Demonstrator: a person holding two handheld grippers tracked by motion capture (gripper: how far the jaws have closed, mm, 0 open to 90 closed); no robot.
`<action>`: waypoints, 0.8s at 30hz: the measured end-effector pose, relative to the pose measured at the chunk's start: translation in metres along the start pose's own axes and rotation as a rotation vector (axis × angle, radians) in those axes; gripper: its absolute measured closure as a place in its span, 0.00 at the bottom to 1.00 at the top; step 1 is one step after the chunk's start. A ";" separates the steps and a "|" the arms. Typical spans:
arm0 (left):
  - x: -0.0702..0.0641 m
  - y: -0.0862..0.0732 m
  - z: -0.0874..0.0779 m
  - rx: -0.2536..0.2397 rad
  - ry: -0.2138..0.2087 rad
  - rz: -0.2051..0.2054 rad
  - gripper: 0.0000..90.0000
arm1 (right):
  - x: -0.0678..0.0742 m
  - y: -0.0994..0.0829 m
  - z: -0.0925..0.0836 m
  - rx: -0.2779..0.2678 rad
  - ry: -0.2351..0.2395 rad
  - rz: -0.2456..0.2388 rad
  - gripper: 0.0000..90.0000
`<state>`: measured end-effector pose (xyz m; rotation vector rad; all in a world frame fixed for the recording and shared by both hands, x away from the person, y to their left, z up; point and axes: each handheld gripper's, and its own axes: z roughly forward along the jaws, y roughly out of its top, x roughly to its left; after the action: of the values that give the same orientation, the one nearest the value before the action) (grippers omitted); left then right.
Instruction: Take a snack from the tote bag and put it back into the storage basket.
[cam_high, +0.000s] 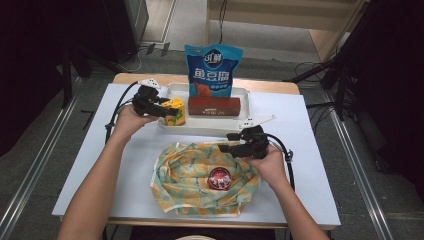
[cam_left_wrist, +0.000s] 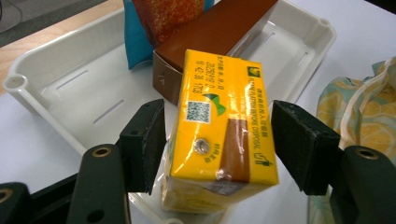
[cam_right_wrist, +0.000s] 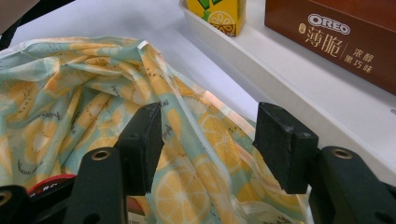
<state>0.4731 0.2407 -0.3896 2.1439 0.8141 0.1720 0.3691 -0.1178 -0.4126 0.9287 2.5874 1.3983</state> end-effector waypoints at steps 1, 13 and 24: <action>0.000 0.000 -0.001 0.002 -0.002 0.002 0.41 | 0.000 0.000 0.000 -0.001 -0.001 -0.004 0.48; -0.003 -0.008 -0.018 -0.004 -0.003 -0.032 0.40 | 0.000 0.004 -0.001 -0.005 0.003 -0.013 0.48; -0.004 -0.026 -0.036 0.007 0.030 -0.071 0.44 | 0.000 0.008 0.005 -0.007 0.015 -0.029 0.48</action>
<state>0.4434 0.2733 -0.3847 2.1205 0.9081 0.1656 0.3746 -0.1105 -0.4088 0.8793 2.5938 1.4123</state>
